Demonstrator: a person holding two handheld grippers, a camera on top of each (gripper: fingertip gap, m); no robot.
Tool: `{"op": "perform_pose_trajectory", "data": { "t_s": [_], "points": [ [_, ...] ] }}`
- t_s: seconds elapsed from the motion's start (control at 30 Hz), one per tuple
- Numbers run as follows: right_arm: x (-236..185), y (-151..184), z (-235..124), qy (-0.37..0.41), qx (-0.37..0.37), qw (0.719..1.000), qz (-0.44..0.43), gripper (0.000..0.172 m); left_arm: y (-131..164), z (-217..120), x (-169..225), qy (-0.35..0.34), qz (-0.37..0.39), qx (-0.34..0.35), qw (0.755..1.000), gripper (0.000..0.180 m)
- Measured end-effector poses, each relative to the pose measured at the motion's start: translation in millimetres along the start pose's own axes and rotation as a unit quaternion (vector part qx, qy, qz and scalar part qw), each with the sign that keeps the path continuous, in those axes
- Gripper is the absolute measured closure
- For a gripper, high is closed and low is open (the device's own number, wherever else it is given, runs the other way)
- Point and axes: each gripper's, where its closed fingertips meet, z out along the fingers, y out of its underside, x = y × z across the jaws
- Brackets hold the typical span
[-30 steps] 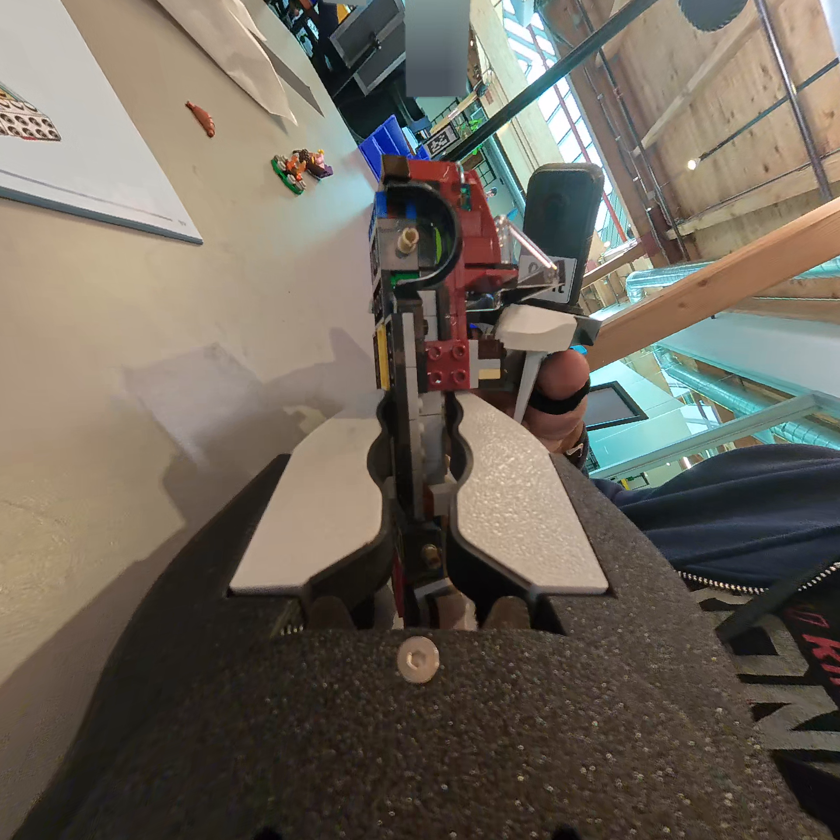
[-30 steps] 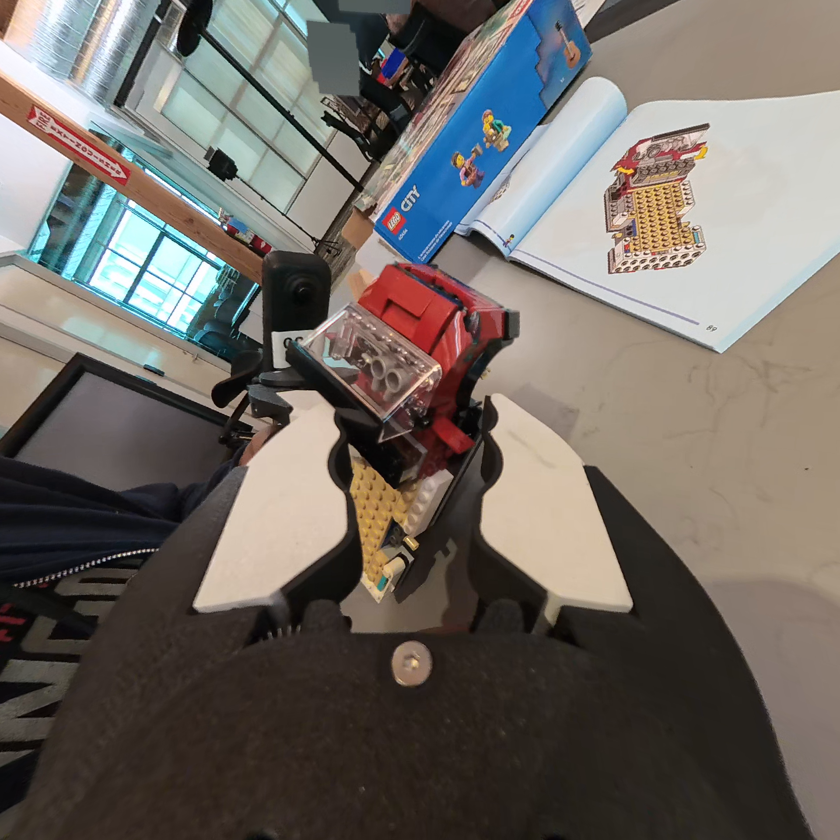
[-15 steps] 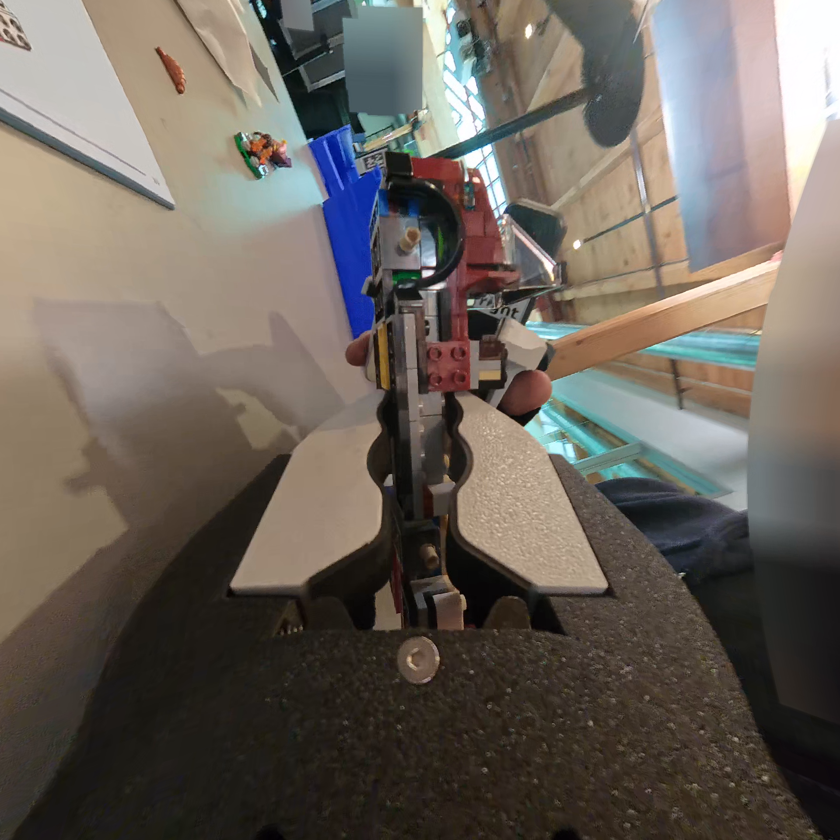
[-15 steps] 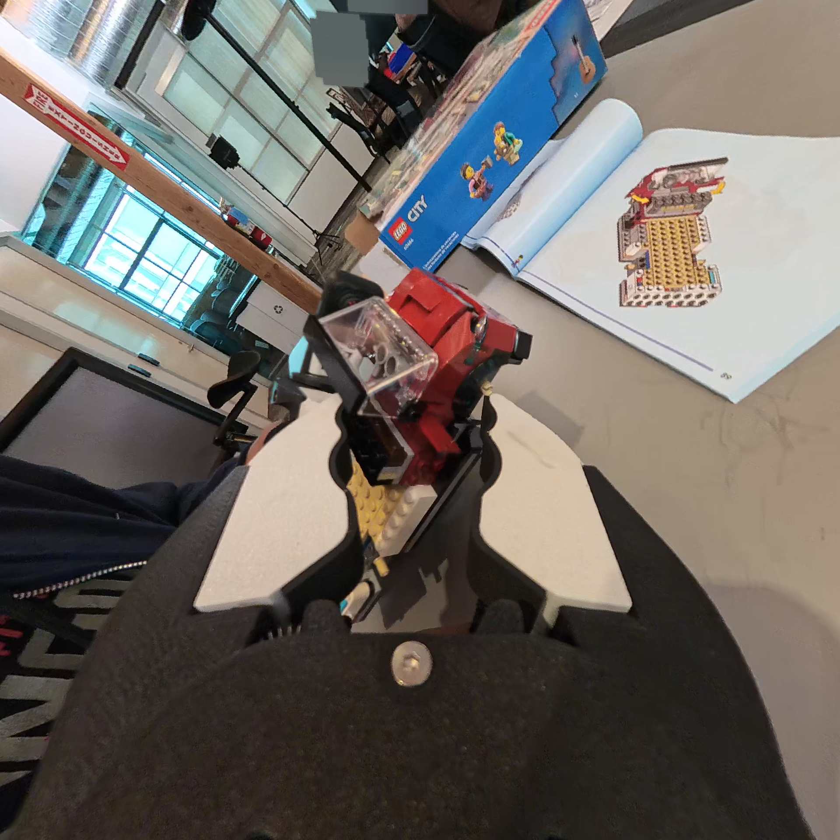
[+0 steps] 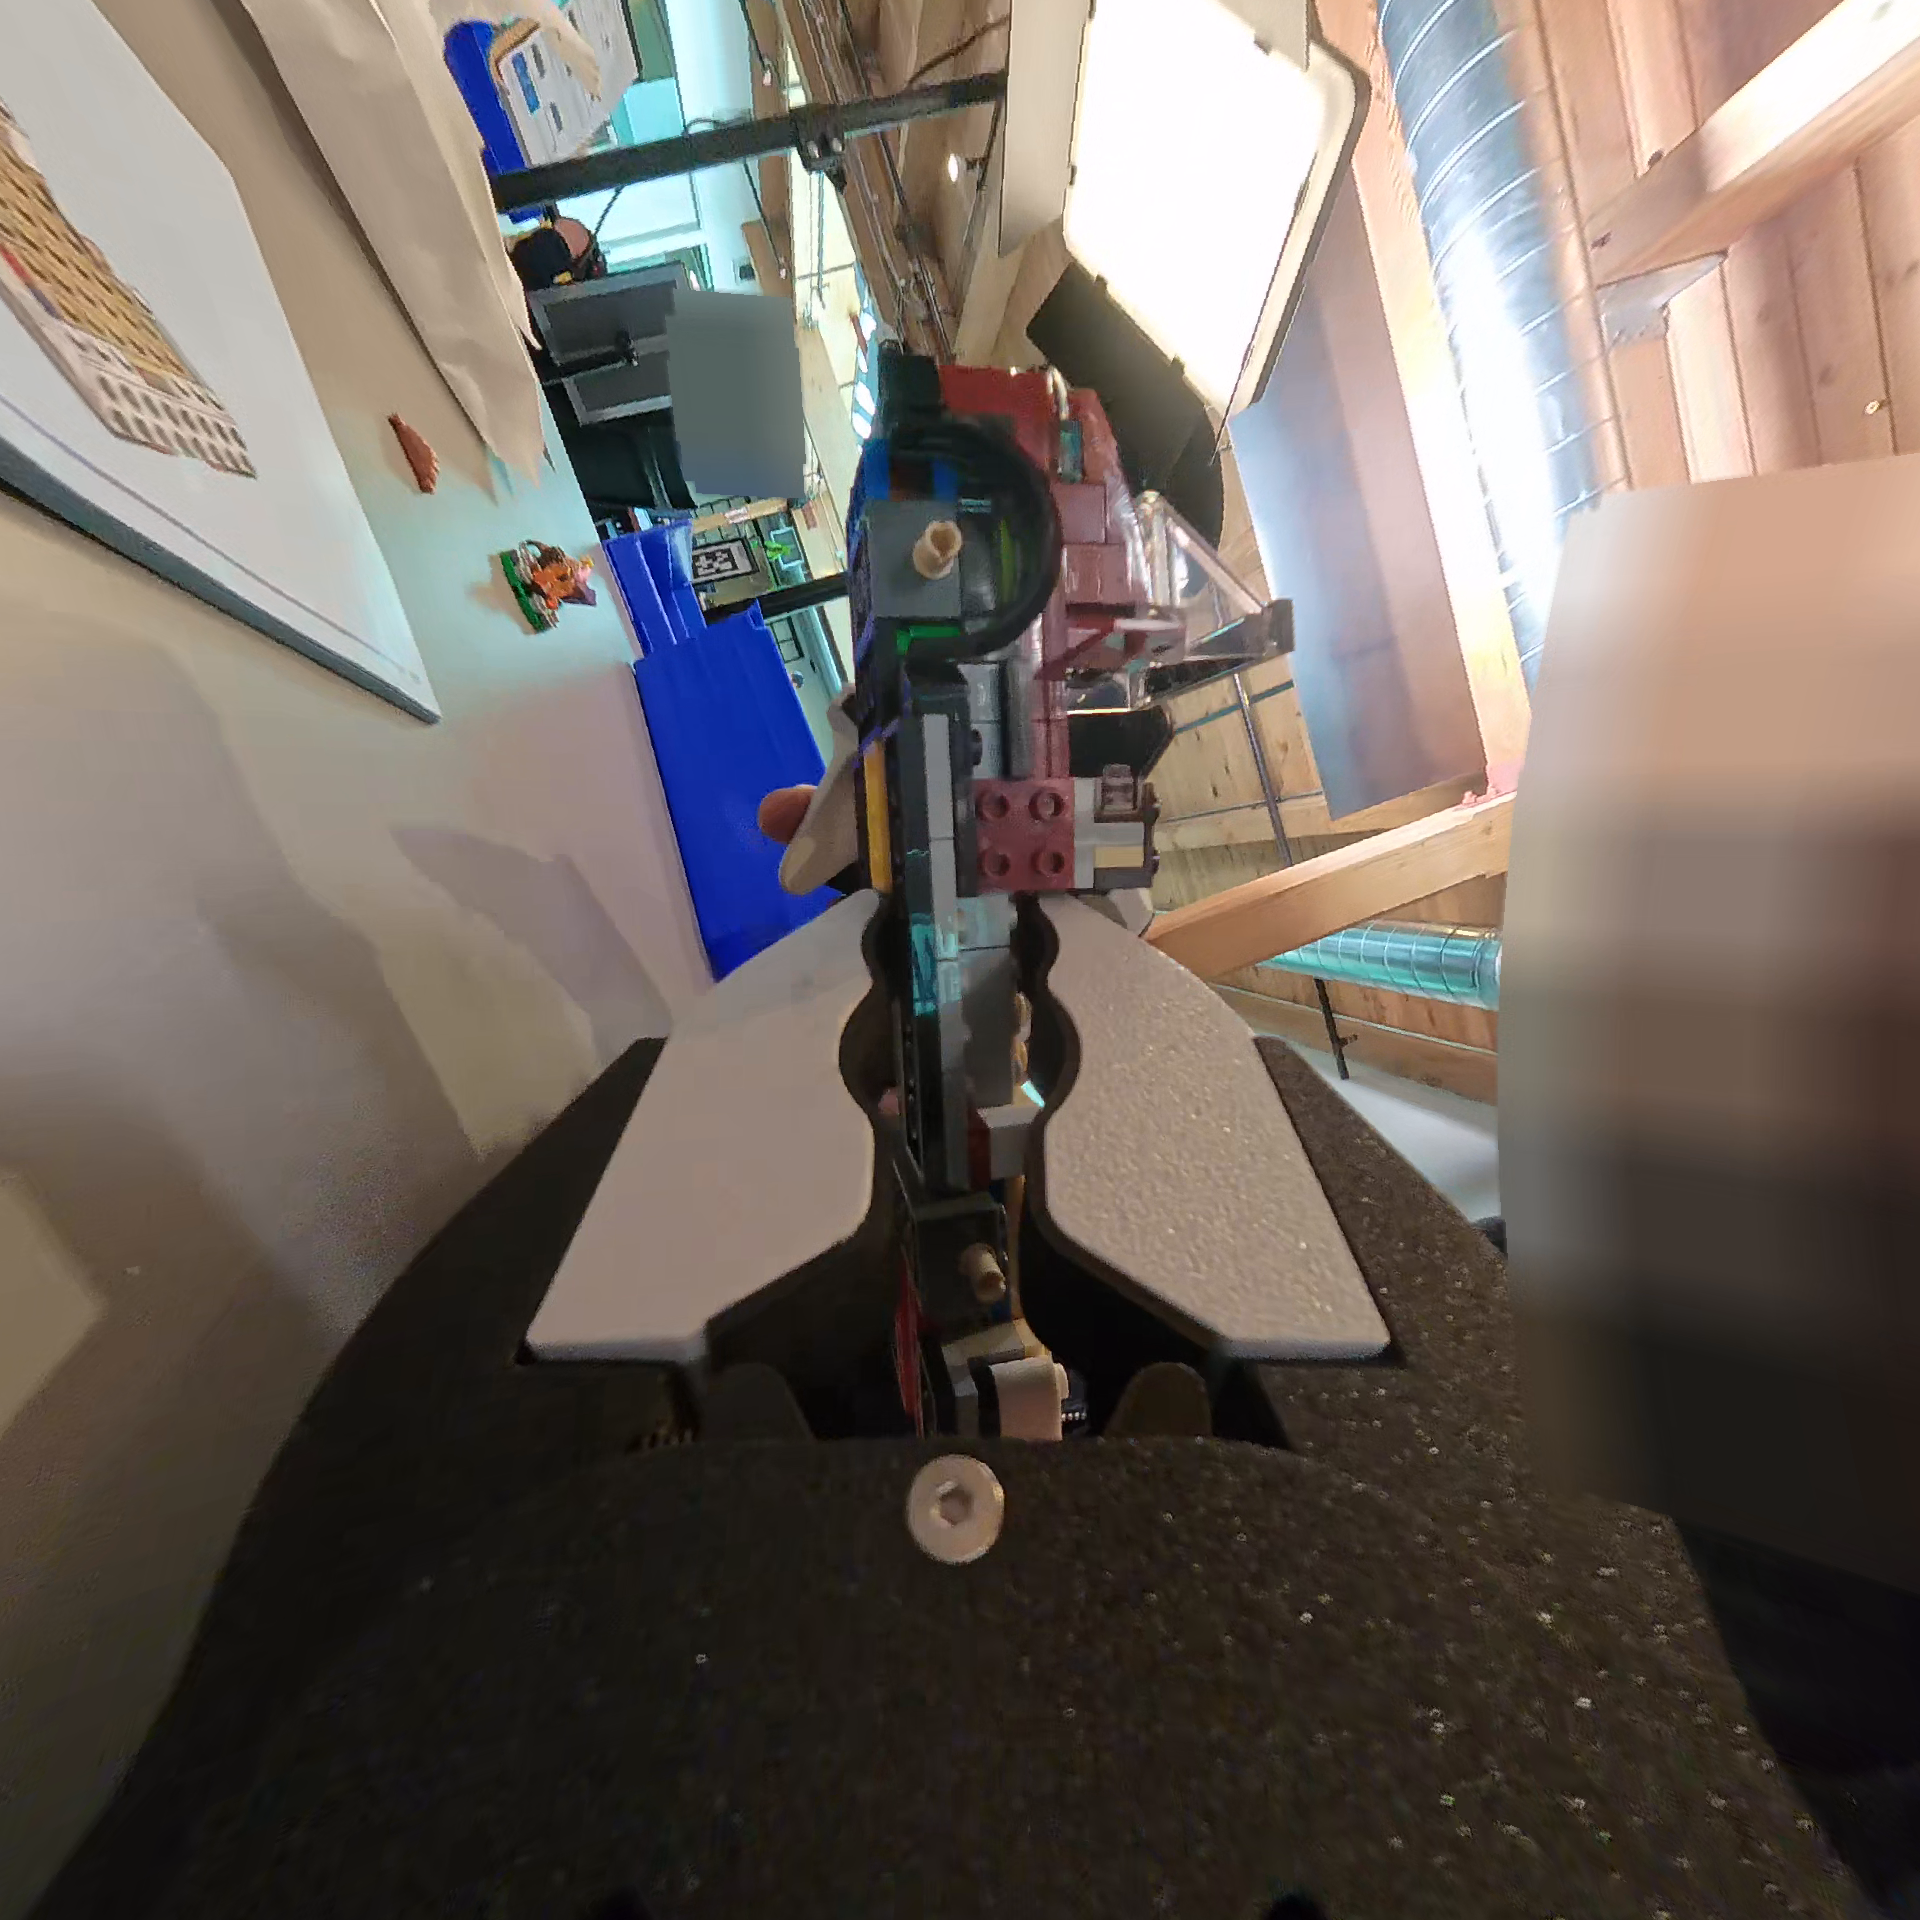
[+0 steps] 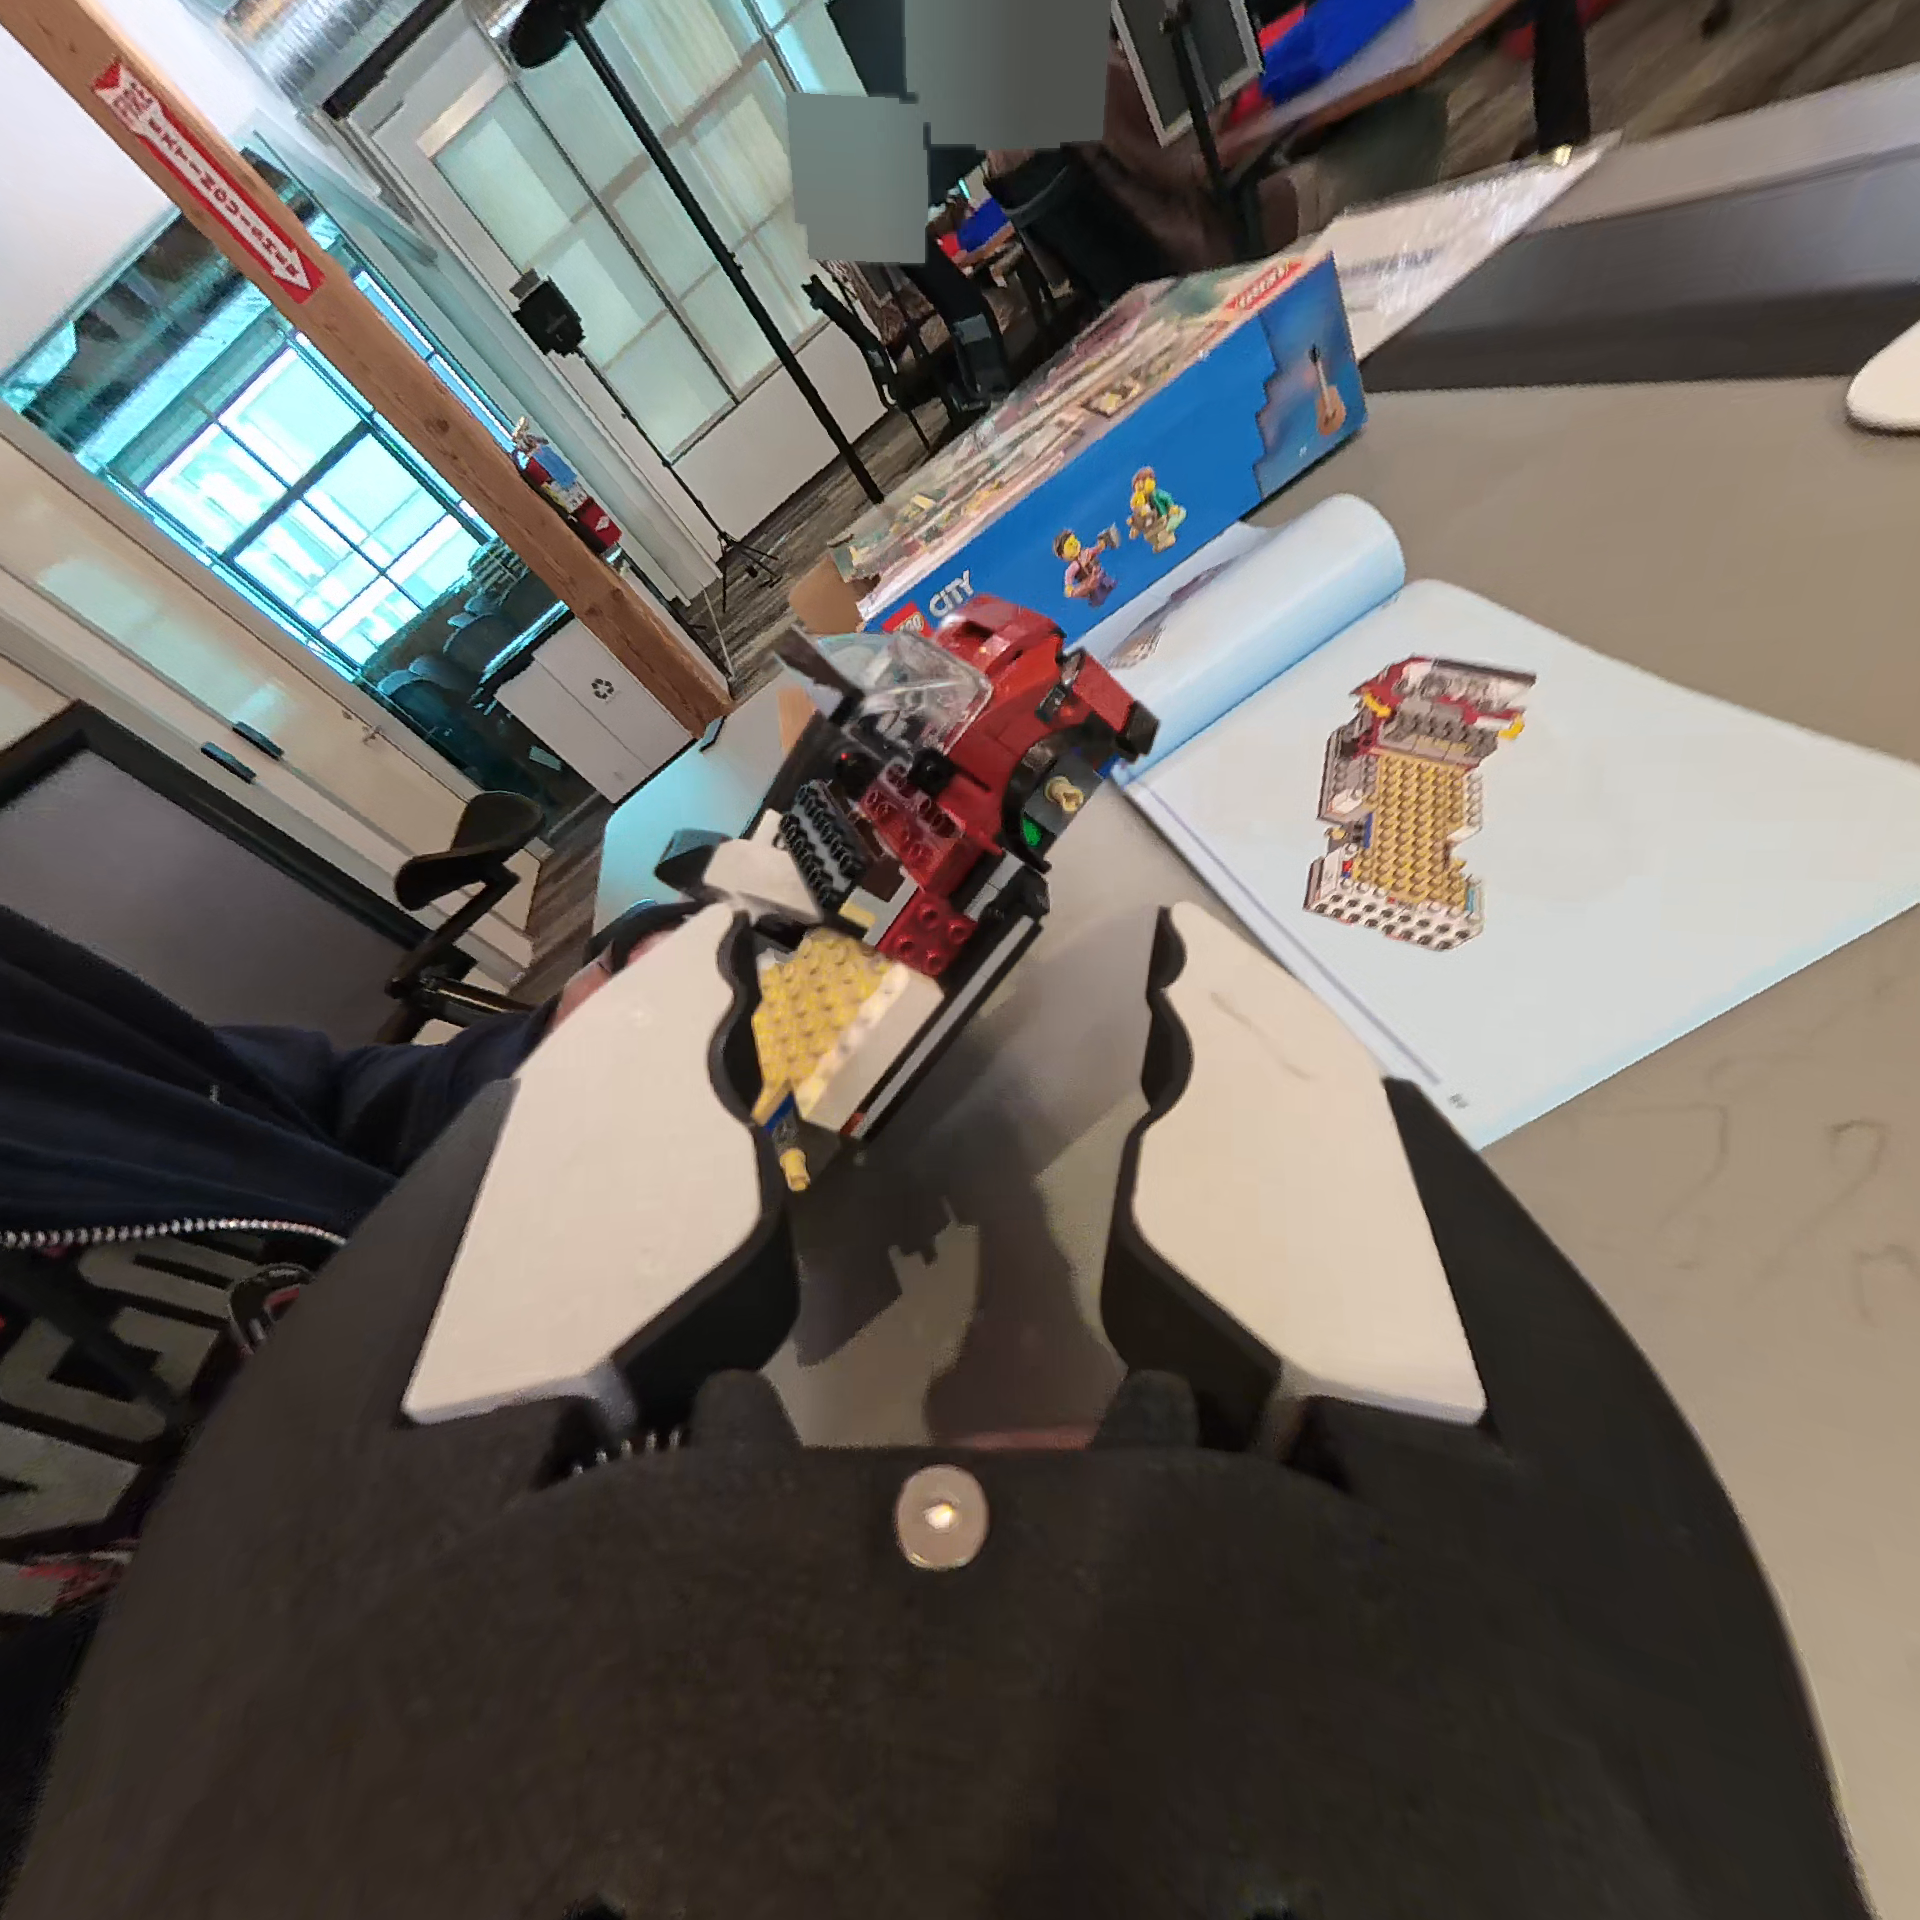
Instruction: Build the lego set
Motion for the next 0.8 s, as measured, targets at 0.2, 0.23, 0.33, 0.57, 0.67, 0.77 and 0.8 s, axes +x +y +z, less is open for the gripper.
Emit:
{"op": "perform_pose_trajectory", "data": {
  "t_s": [0.2,0.23,0.33,0.57,0.67,0.77,0.8],
  "points": [
    [6.4,-1.7,3.0,-0.011,0.016,0.998,-0.063,0.099,-13.3,-5.8,-6.6,-0.004,-0.03,0.033,0.999,0.16],
    [7.7,-1.0,5.0,-0.013,0.018,0.997,-0.067,0.099,-14.4,-5.2,-8.6,-0.008,-0.034,0.035,0.999,0.159],
    [10.7,1.8,10.6,-0.021,0.019,0.997,-0.075,0.098,-18.3,-3.5,-13.5,-0.016,-0.046,0.044,0.998,0.159],
    [21.5,-1.7,15.9,-0.029,0.031,0.994,-0.098,0.097,-30.2,-6.0,-19.3,-0.017,-0.069,0.071,0.995,0.159],
    [24.7,4.1,18.7,-0.034,0.031,0.995,-0.092,0.097,-30.9,-6.8,-19.1,-0.016,-0.066,0.075,0.995,0.159],
    [20.7,4.5,18.9,-0.045,0.035,0.994,-0.09,0.096,-30.9,-7.3,-18.9,-0.015,-0.067,0.075,0.995,0.159],
    [20.9,4.6,18.9,-0.046,0.034,0.994,-0.089,0.096,-30.6,-7.1,-19.0,-0.015,-0.067,0.075,0.995,0.159]
  ]
}}
